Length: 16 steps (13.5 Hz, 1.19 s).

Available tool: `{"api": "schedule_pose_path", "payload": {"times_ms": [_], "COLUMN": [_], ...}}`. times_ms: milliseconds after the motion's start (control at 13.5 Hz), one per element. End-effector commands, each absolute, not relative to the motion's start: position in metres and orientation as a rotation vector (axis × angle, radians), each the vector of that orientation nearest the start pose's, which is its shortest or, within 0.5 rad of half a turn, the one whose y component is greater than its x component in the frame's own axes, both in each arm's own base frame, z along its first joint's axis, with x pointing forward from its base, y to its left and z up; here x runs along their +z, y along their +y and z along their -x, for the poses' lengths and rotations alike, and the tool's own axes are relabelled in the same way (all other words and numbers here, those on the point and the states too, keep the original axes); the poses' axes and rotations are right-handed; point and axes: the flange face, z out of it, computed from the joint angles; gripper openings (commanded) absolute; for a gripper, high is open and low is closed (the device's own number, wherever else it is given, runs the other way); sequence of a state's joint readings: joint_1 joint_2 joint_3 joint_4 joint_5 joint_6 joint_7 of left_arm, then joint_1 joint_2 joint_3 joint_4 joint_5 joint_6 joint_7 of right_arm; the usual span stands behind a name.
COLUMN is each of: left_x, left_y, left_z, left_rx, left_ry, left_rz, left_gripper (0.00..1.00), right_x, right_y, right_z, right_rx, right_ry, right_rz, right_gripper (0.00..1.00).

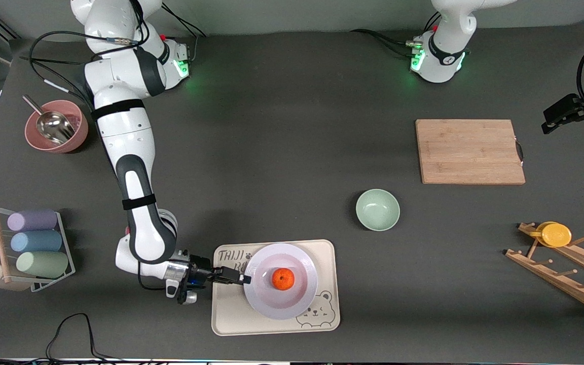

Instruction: Place orange and plate with both arms

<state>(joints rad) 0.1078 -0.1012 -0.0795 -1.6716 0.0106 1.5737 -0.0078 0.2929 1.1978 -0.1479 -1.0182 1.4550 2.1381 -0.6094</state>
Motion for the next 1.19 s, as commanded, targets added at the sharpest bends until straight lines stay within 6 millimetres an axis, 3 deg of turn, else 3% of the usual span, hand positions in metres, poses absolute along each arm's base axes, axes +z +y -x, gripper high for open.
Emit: {"api": "schedule_pose_path", "payload": {"times_ms": [0, 149, 297, 446, 594, 817, 1114], "left_x": [0.634, 0.633, 0.633, 0.633, 0.631, 0.631, 0.630], "left_y": [0.013, 0.015, 0.015, 0.015, 0.016, 0.015, 0.015], "left_z": [-0.522, -0.522, -0.523, -0.522, -0.521, -0.519, -0.519], "left_rx": [-0.007, -0.007, -0.011, -0.004, 0.008, 0.027, 0.032], "left_ry": [-0.080, -0.082, -0.082, -0.082, -0.085, -0.078, -0.061], "left_rz": [3.125, 3.127, 3.128, 3.128, 3.127, 3.124, 3.126], "left_gripper": [1.00, 1.00, 1.00, 1.00, 1.00, 1.00, 1.00], "right_x": [0.152, 0.176, 0.219, 0.253, 0.289, 0.362, 0.481], "right_y": [0.193, 0.182, 0.152, 0.123, 0.098, 0.056, -0.012], "right_z": [-0.764, -0.765, -0.763, -0.749, -0.732, -0.703, -0.645], "right_rx": [-0.169, -0.111, -0.075, -0.016, 0.022, 0.043, 0.048], "right_ry": [0.055, 0.046, -0.027, -0.088, -0.168, -0.265, -0.333], "right_rz": [2.193, 2.251, 2.338, 2.405, 2.487, 2.630, 2.900], "right_gripper": [0.48, 0.50, 0.56, 0.67, 1.00, 1.00, 1.00]}}
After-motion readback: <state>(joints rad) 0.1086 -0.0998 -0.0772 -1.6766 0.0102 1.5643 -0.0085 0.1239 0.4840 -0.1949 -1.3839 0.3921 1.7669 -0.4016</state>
